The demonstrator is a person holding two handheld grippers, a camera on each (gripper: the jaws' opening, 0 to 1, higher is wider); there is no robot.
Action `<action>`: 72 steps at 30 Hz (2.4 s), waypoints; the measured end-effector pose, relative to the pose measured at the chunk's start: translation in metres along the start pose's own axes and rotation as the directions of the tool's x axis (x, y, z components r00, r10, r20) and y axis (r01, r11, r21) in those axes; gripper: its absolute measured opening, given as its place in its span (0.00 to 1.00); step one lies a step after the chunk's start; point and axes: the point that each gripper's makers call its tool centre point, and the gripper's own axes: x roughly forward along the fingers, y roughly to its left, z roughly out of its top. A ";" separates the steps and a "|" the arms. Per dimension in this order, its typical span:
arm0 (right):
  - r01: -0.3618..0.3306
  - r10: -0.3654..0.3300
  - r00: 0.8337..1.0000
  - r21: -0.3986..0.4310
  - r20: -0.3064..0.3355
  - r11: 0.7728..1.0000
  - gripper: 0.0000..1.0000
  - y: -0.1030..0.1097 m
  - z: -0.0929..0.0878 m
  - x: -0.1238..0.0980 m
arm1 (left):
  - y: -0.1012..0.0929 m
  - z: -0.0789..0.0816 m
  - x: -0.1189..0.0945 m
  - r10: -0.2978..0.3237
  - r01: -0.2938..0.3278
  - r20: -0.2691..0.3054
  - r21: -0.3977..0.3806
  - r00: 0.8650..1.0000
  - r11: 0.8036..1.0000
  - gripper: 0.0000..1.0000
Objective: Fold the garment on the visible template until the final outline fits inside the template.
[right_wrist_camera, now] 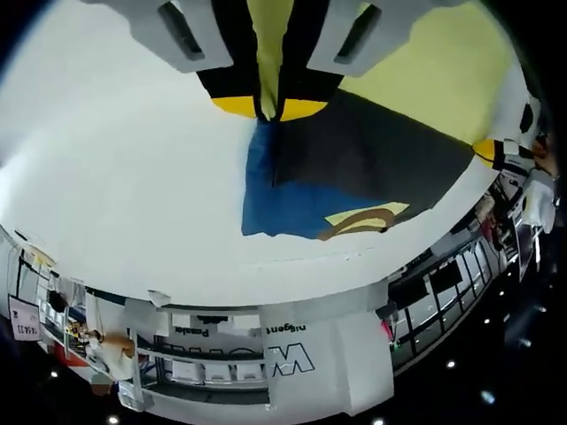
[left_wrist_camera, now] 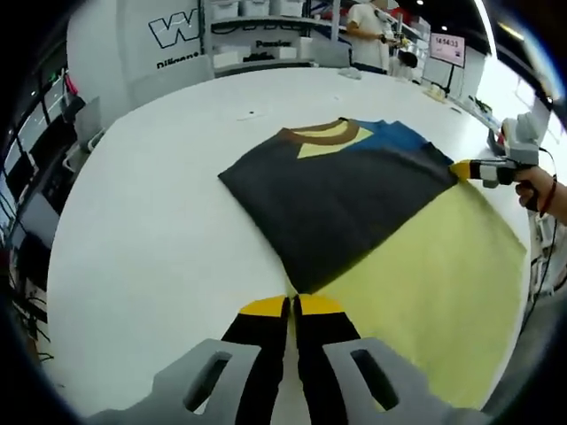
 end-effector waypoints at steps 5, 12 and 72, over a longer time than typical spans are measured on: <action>-0.033 0.032 0.999 -0.028 -0.026 0.999 0.01 0.013 -0.002 0.000 | 0.015 -0.005 -0.004 0.045 -0.045 -0.032 0.013 0.998 0.999 0.01; -0.071 0.069 0.996 -0.043 -0.051 0.997 0.00 0.027 -0.004 0.001 | 0.033 -0.011 -0.010 0.074 -0.074 -0.041 -0.004 0.996 0.997 0.01; -0.296 0.296 0.955 -0.001 -0.036 0.955 0.77 0.109 -0.011 -0.064 | 0.040 -0.016 -0.092 0.086 -0.065 0.185 -0.114 0.979 0.991 0.88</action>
